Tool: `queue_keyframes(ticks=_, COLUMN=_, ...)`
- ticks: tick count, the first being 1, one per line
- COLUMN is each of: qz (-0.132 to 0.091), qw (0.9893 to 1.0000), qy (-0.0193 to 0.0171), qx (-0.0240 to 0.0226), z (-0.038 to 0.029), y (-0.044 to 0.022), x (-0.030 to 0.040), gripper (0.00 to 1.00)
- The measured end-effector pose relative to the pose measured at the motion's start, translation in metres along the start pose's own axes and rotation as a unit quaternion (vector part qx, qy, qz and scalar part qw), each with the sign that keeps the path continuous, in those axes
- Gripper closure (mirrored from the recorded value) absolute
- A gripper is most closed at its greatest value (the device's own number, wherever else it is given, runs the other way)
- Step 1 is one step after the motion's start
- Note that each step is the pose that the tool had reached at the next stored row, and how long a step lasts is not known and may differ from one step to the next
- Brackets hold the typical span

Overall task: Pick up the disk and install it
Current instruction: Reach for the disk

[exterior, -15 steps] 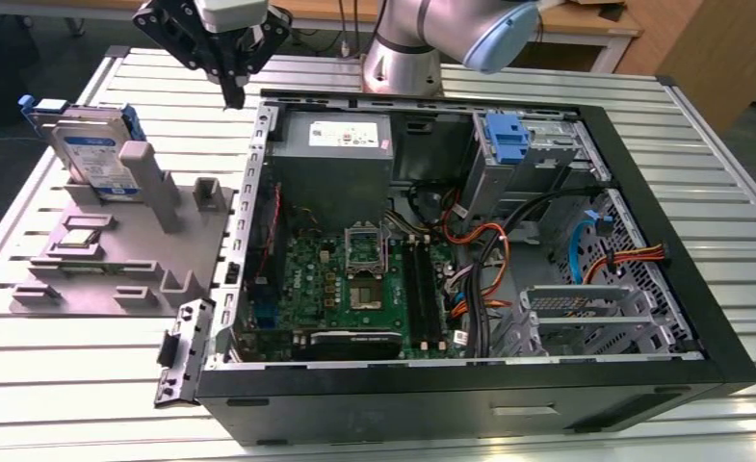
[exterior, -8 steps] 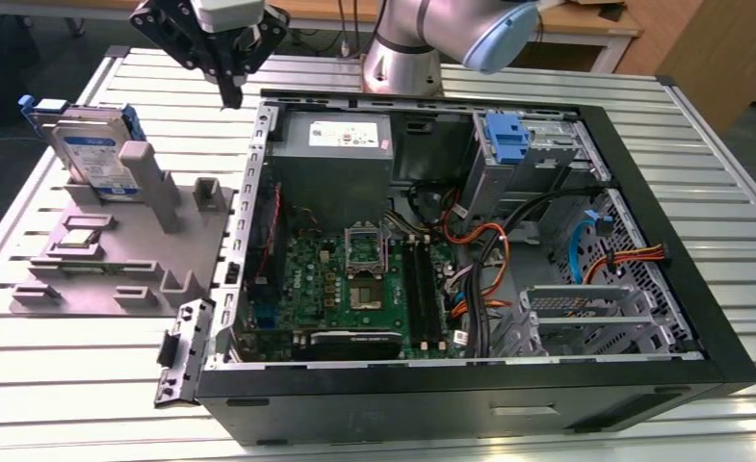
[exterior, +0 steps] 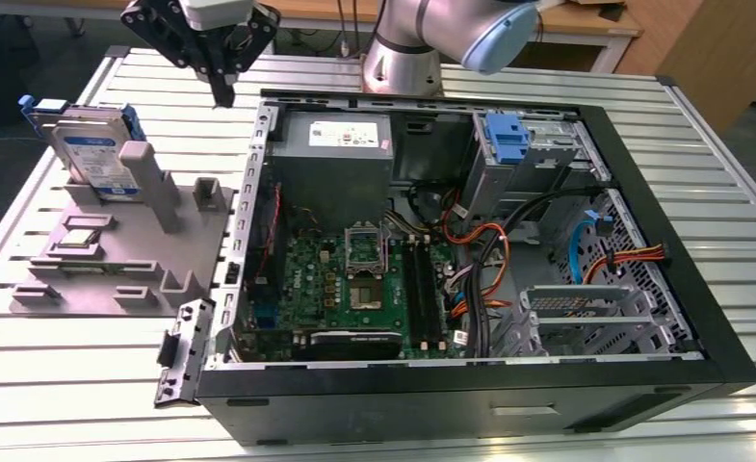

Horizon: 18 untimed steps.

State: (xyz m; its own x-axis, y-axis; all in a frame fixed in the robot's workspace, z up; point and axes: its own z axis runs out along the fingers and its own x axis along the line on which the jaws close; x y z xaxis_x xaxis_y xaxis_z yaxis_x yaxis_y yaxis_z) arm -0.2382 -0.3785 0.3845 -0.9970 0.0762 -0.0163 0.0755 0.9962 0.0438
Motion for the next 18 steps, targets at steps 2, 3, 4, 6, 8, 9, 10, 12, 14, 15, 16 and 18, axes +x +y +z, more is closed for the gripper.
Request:
queue_keyframes(ticks=2, qz=0.0, qw=1.0, qy=0.0, qx=0.0, z=0.0001, y=0.0001, x=0.003, gripper=0.9)
queue_keyframes(ticks=3, qz=0.0, qw=1.0, qy=0.0, qx=0.0, z=0.0001, y=0.0002, x=0.0047, gripper=0.9)
queue_keyframes(ticks=4, qz=0.0, qw=1.0, qy=0.0, qx=0.0, z=0.0001, y=0.0002, x=0.0064, gripper=0.9)
queue_keyframes(ticks=6, qz=0.0, qw=1.0, qy=-0.0001, qx=-0.0001, z=0.0002, y=0.0001, x=0.008, gripper=0.9)
queue_keyframes(ticks=8, qz=0.0, qw=1.0, qy=-0.0001, qx=-0.0001, z=0.0002, y=0.0001, x=0.0081, gripper=0.9)
queue_keyframes(ticks=9, qz=0.0, qw=1.0, qy=0.0, qx=0.0, z=0.0002, y=0.0001, x=0.0081, gripper=0.9)
queue_keyframes(ticks=10, qz=0.0, qw=1.0, qy=0.0, qx=0.0, z=0.0001, y=0.0001, x=0.0081, gripper=0.9)
queue_keyframes(ticks=12, qz=0.0, qw=1.0, qy=0.0, qx=0.0, z=0.0002, y=0.0001, x=0.0082, gripper=0.9)
queue_keyframes(ticks=14, qz=0.0, qw=1.0, qy=0.0, qx=0.0, z=0.0002, y=0.0001, x=0.0085, gripper=0.9)
queue_keyframes(ticks=15, qz=0.0, qw=1.0, qy=0.0, qx=0.0, z=0.0001, y=0.0, x=0.0091, gripper=0.9)
queue_keyframes(ticks=16, qz=0.0, qw=1.0, qy=0.0, qx=0.0, z=0.0002, y=0.0, x=0.0098, gripper=0.9)
queue_keyframes(ticks=18, qz=0.0, qw=1.0, qy=0.0, qx=0.0, z=0.0001, y=-0.0001, x=0.0118, gripper=0.9)
